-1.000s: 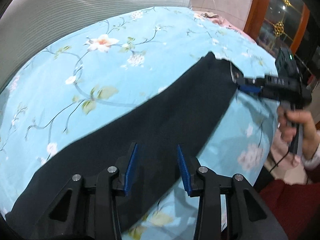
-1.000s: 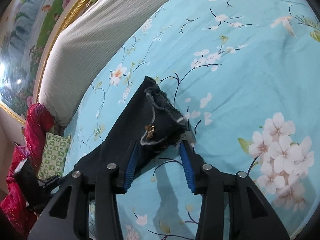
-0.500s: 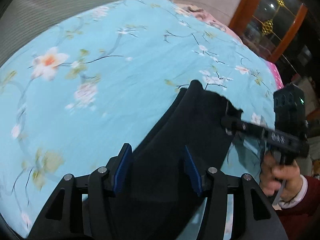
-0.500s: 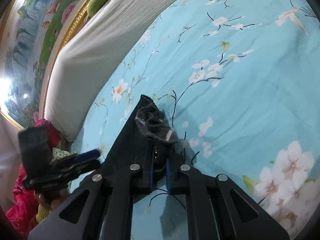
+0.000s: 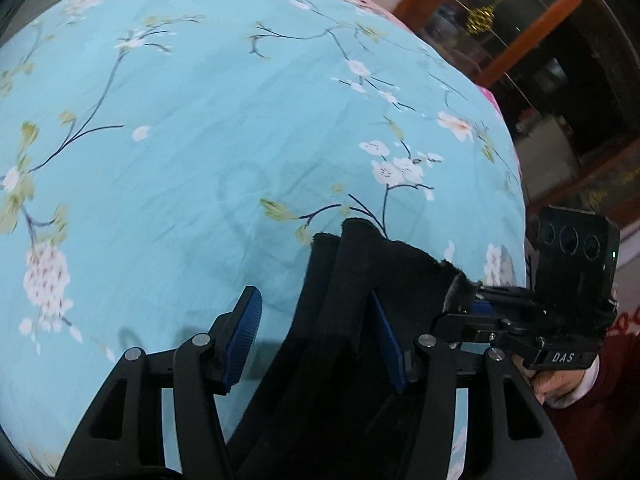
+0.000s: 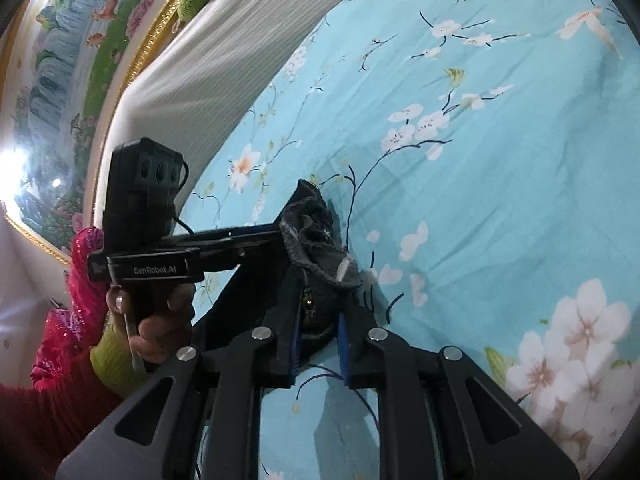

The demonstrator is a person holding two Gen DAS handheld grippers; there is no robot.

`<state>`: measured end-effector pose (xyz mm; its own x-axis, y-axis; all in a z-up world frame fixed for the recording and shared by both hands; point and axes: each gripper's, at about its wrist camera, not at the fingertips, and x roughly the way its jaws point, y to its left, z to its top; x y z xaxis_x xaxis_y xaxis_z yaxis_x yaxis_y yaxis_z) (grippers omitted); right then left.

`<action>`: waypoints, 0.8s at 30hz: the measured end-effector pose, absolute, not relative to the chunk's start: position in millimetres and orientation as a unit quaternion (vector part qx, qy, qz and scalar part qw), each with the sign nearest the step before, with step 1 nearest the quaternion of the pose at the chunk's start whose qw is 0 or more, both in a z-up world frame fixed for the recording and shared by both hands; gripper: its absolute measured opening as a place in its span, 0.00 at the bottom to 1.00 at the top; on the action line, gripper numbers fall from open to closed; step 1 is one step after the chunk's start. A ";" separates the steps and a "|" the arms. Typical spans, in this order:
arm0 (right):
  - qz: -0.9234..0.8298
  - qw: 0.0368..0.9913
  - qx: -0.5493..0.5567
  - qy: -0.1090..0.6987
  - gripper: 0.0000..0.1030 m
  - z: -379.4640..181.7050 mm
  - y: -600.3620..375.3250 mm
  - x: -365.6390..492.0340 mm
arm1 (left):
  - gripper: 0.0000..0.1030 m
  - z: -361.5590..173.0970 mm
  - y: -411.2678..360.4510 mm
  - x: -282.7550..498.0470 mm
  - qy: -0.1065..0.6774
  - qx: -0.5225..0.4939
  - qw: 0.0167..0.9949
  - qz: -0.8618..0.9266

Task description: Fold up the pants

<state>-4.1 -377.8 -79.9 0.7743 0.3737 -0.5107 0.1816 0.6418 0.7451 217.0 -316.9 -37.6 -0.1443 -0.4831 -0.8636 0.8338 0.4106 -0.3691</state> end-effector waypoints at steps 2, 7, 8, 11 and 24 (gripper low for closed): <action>0.053 0.842 0.423 0.332 0.18 -80.2 -377.6 -3.6 | 0.51 -38.3 -318.5 216.1 0.549 0.165 0.628 -0.526; 0.047 0.849 0.412 0.327 0.22 -79.5 -373.4 -4.9 | 0.20 -37.7 -320.6 211.4 0.547 0.165 0.604 -0.556; 0.045 0.851 0.408 0.327 0.22 -78.5 -371.8 -3.4 | 0.16 -36.1 -321.6 207.2 0.535 0.172 0.605 -0.564; 0.040 0.858 0.398 0.322 0.22 -77.3 -367.0 -2.2 | 0.13 -35.7 -319.2 207.7 0.528 0.164 0.609 -0.568; 0.162 0.895 0.320 0.264 0.13 -14.8 -329.3 -2.9 | 0.09 42.2 -246.2 174.7 0.449 0.097 0.699 -0.548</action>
